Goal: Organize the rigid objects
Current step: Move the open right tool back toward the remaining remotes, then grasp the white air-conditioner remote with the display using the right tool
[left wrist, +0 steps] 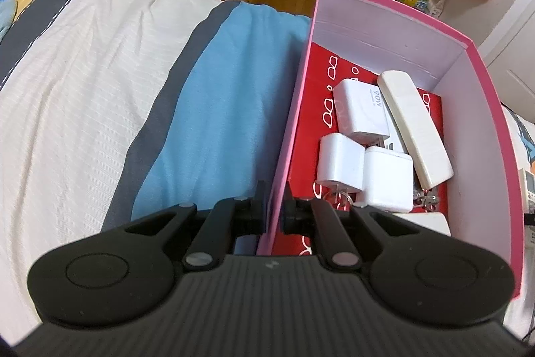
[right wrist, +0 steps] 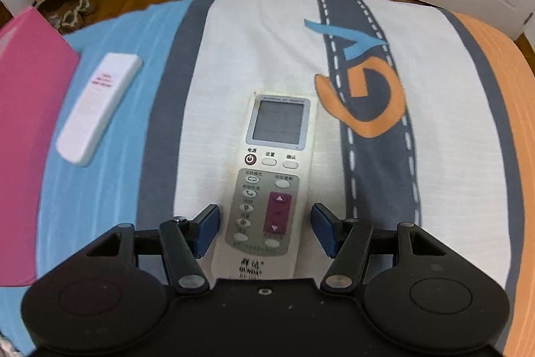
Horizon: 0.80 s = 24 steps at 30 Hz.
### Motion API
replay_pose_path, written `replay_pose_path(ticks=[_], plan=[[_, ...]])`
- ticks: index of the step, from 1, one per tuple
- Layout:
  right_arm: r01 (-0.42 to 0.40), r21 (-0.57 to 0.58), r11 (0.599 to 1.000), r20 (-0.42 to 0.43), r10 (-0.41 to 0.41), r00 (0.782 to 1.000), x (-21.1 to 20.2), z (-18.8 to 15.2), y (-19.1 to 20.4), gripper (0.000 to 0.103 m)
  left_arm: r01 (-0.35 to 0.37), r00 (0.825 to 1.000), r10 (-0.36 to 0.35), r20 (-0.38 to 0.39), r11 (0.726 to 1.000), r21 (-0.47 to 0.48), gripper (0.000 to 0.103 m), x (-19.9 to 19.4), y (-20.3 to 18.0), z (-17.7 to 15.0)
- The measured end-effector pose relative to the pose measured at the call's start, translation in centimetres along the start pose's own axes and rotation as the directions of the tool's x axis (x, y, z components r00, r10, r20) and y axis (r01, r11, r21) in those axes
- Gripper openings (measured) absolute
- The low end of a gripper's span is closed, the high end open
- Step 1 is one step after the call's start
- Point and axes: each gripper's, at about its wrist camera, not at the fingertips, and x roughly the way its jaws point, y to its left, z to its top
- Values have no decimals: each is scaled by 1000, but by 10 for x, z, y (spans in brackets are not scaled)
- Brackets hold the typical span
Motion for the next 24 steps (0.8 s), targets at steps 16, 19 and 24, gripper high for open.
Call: replay_pose_path(ticks=[16,19,24], plan=[[26,-11,1000,64,-25,998,0,2,7,61,-2,1000,2,1,1000,-8,7,-2,0,0],[-3,1,1000,71,3,997,-11,-1,12,60,-2,1000,2,1,1000,-10,7,-2,0,0],[-137,47,989,112,131,985,-35,-8,33,58,-1,1000,1,0,1000,-11,7,-3,0,0]])
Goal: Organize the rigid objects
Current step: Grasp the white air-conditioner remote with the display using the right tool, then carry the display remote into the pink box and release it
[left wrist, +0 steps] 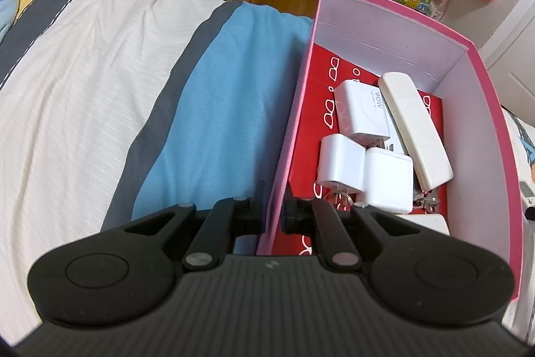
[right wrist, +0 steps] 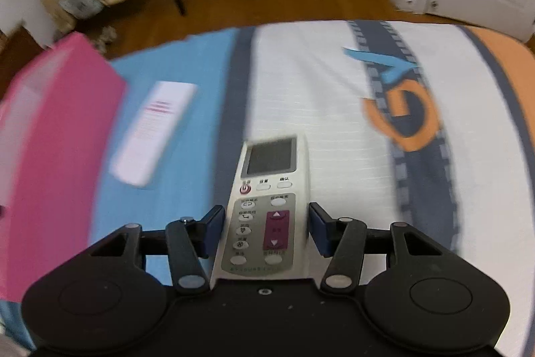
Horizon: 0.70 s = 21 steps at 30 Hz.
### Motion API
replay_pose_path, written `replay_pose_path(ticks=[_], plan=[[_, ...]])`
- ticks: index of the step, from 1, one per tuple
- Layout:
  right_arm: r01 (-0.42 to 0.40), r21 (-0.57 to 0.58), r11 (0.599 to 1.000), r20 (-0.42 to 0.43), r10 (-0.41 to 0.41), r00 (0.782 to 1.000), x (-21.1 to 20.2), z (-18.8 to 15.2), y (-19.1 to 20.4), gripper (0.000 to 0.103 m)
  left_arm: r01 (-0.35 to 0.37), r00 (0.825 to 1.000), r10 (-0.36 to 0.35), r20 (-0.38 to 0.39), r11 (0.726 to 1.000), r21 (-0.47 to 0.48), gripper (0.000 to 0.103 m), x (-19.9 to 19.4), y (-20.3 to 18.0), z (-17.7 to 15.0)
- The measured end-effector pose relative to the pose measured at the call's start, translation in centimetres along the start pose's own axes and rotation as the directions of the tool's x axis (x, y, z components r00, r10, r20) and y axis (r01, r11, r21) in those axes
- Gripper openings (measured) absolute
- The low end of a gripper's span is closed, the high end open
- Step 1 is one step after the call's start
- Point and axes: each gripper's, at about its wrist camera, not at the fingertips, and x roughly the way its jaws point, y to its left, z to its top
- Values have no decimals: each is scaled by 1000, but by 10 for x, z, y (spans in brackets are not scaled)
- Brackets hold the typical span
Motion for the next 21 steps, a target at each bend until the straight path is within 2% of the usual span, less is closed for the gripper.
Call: replay_pose_path(ticks=[3,4,5,6,7,12,14,19,21], plan=[[-82,4,997,23,82,996,-12,-5,17,55,4,1000,-4,0,1000,-2,7,0,0,0],[-103,1,995,35,103,994,-17,-7,22,25,4,1000,-4,0,1000,-2,7,0,1,0],[-125,-10,992,46,125,991,-23,-7,26,22,5,1000,-5,0,1000,-2,7,0,1,0],[-176,-10,984,30,176,984,-25,-7,29,22,4,1000,-4,1,1000,-1,7,0,1,0],[-189,-8,982,19,190,982,-26,-8,32,20,4,1000,-4,0,1000,-1,7,0,1,0],[-191,-70,979,-59,187,981,-14,-16,41,20,8,1000,-8,-1,1000,-7,7,-1,1,0],[-164,-94,982,-95,155,983,-6,-18,44,18,9,1000,-9,-1,1000,-6,7,-1,2,-1],[-158,-110,981,-105,146,984,-6,-18,45,19,8,1000,-8,-1,1000,-6,7,-1,2,-1],[-187,-107,977,-119,174,978,-5,-18,41,19,8,1000,-8,-2,1000,-9,7,-2,2,-1]])
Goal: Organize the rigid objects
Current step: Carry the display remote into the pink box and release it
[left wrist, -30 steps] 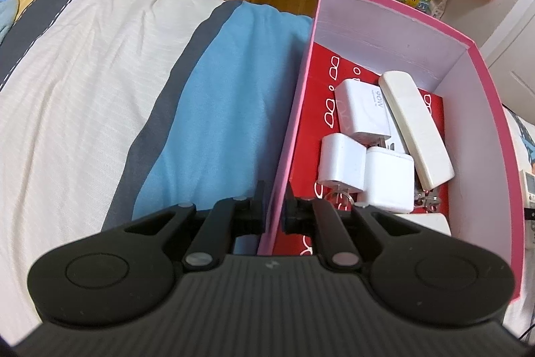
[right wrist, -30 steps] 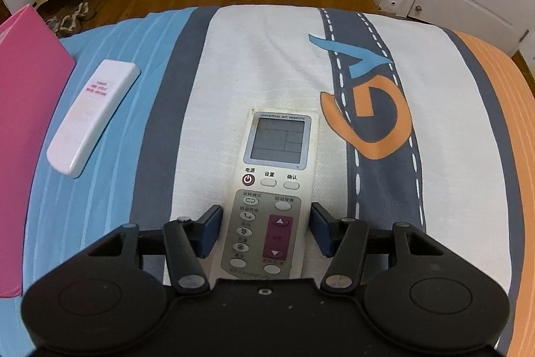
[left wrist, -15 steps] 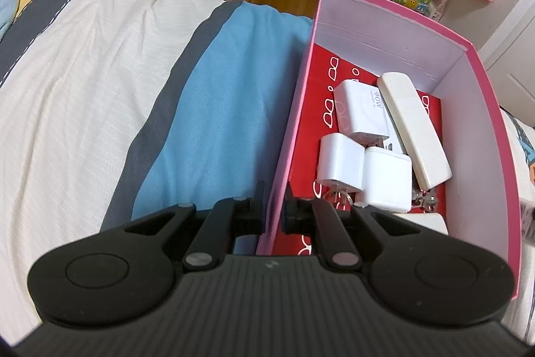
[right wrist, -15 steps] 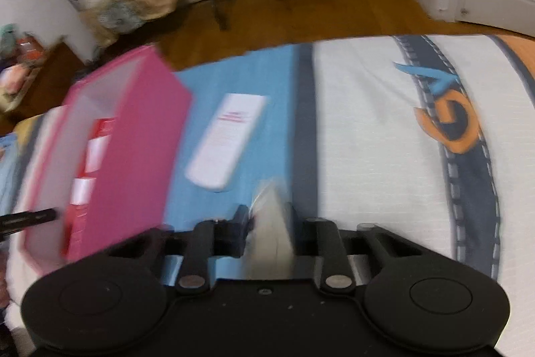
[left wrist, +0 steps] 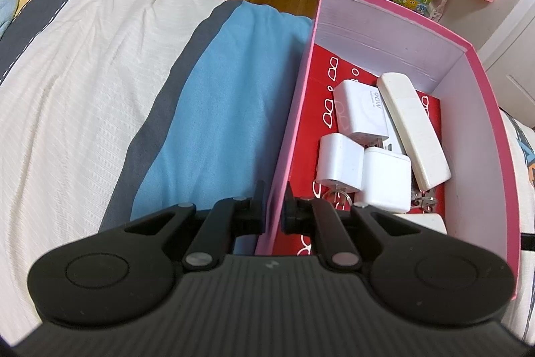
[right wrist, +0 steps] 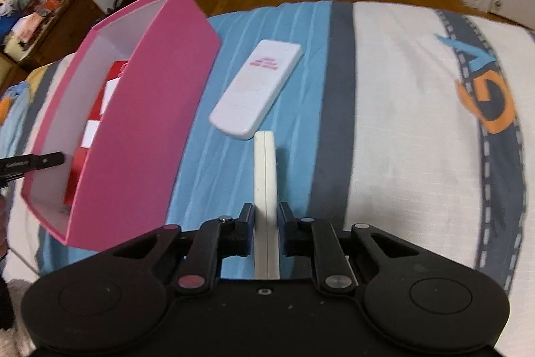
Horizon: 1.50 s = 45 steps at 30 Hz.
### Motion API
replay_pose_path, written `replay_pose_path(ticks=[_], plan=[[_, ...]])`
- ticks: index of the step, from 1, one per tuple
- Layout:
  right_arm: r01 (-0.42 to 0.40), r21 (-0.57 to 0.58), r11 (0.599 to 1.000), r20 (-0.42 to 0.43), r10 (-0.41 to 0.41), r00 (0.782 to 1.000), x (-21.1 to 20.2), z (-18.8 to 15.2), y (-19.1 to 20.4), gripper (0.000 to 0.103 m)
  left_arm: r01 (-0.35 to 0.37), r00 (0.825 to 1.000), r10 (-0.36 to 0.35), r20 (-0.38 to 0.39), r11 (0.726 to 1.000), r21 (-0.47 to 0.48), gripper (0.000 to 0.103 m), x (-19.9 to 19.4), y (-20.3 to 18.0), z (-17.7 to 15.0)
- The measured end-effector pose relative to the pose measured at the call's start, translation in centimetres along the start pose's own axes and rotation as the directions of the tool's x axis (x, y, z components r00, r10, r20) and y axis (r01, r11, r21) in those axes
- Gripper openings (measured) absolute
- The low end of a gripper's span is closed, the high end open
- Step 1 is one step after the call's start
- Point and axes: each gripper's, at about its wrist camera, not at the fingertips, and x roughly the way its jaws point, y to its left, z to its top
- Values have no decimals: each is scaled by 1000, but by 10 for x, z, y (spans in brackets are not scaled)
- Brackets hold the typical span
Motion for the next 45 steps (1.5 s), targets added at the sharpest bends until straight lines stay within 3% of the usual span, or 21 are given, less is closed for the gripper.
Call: replay_pose_path(ticks=[4,6,9,11,15,18,20,21,24,29,35,39,40,41,45], plan=[[52,-25,998,-44,-53,998,16,-6,5,22,2,1000,-2,-1,1000,-3,7,0,0,-1],[72,5,997,-25,-72,997,16,-8,5,21,2,1000,-2,-1,1000,-3,7,-1,0,-1],[2,69,998,9,-2,1000,1,-4,-1,20,3,1000,-3,-1,1000,-3,7,0,1,-1],[-103,144,984,42,98,994,-13,-1,-9,20,2,1000,-2,-1,1000,-4,7,0,1,-1],[-303,229,925,126,281,951,-35,0,-9,21,7,1000,-7,-2,1000,-7,6,0,1,-1],[-442,198,875,181,410,894,-45,6,15,21,5,1000,-5,1,1000,-2,6,0,-1,0],[-497,173,850,178,470,865,-42,10,40,21,9,1000,-9,1,1000,-6,6,0,0,0],[-505,161,848,170,480,860,-37,13,55,21,12,1000,-12,1,1000,-9,6,0,1,-1],[-491,143,860,125,476,871,-8,23,105,21,23,1000,-23,3,1000,-14,6,1,3,-1],[-409,172,896,53,406,912,57,45,166,21,42,999,-42,2,999,-26,6,1,6,0],[-404,297,865,29,415,909,108,47,190,21,59,998,-59,-1,998,-35,7,3,10,1],[-355,266,896,-13,371,928,108,39,192,26,60,998,-60,-3,998,-29,7,4,10,1],[-343,240,908,-16,357,934,102,39,192,33,62,998,-62,-3,998,-32,7,4,10,1],[-330,202,922,-17,340,940,96,41,192,39,63,998,-63,-3,997,-32,7,3,10,1],[-266,-4,964,46,266,963,46,44,184,40,54,999,-54,-2,998,-25,7,3,8,1]])
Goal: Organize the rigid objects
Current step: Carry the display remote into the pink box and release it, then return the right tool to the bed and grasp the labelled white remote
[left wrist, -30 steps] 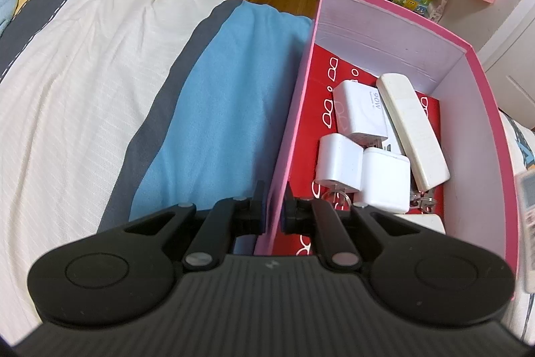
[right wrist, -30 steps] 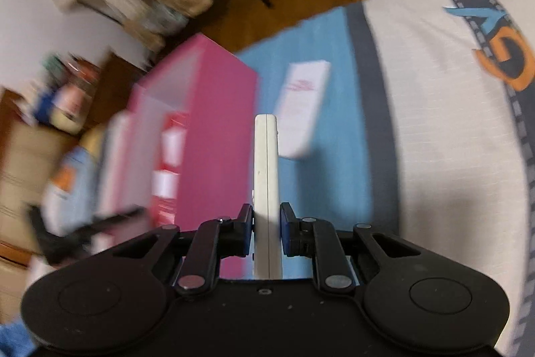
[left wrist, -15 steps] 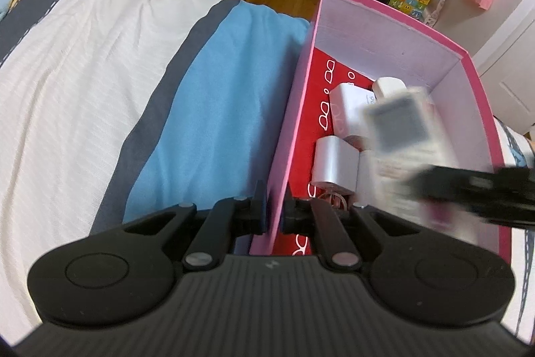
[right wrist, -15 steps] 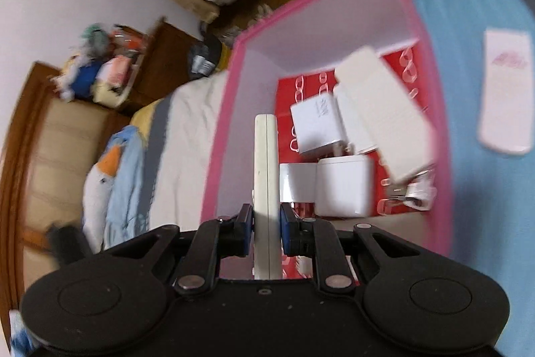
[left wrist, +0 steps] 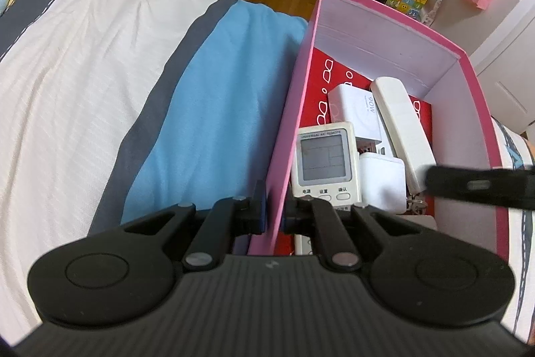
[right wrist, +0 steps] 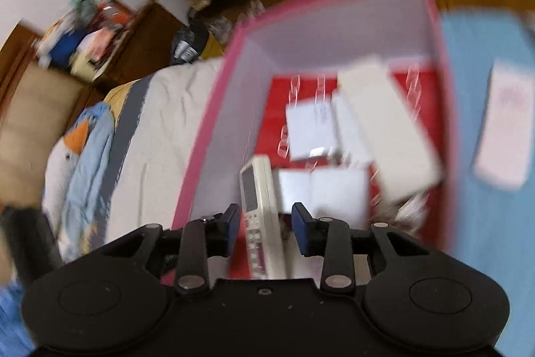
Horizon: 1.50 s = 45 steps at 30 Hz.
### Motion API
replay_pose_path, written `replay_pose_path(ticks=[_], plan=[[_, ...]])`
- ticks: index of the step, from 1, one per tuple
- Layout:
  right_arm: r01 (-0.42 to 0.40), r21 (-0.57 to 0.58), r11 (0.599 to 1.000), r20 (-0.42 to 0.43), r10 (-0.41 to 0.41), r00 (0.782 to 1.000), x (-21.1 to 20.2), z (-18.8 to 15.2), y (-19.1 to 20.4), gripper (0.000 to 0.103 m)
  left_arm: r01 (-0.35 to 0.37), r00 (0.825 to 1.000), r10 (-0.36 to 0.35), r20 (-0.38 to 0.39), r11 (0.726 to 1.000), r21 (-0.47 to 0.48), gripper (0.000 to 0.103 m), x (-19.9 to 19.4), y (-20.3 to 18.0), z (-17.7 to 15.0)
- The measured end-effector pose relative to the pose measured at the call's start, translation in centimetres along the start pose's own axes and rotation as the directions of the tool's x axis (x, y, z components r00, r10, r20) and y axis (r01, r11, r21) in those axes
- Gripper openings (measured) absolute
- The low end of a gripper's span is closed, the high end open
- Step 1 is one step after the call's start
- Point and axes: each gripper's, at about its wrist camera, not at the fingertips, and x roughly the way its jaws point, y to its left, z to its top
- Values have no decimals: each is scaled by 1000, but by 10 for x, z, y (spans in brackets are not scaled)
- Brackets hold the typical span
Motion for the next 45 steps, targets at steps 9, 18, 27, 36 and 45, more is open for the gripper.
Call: replay_pose_path(ticks=[9,18,27,36,45], plan=[[42,137,990,101,-56,993,-85,13,-105,50,-22,1000,22,6,1000,9,7,0,-4,-1],[79,328,942,135,-129,982,-90,20,-196,50,-36,999,36,6,999,10,7,1,-8,-2],[276,173,946,141,-301,943,-21,21,-180,59,-38,999,37,9,999,13,7,0,-7,-1],[406,-103,908,211,-379,901,-9,14,-154,69,-28,1000,28,5,1000,9,7,0,-4,-1],[405,-165,899,-57,-419,906,-38,13,-156,62,-27,1000,27,4,1000,8,8,0,-3,0]])
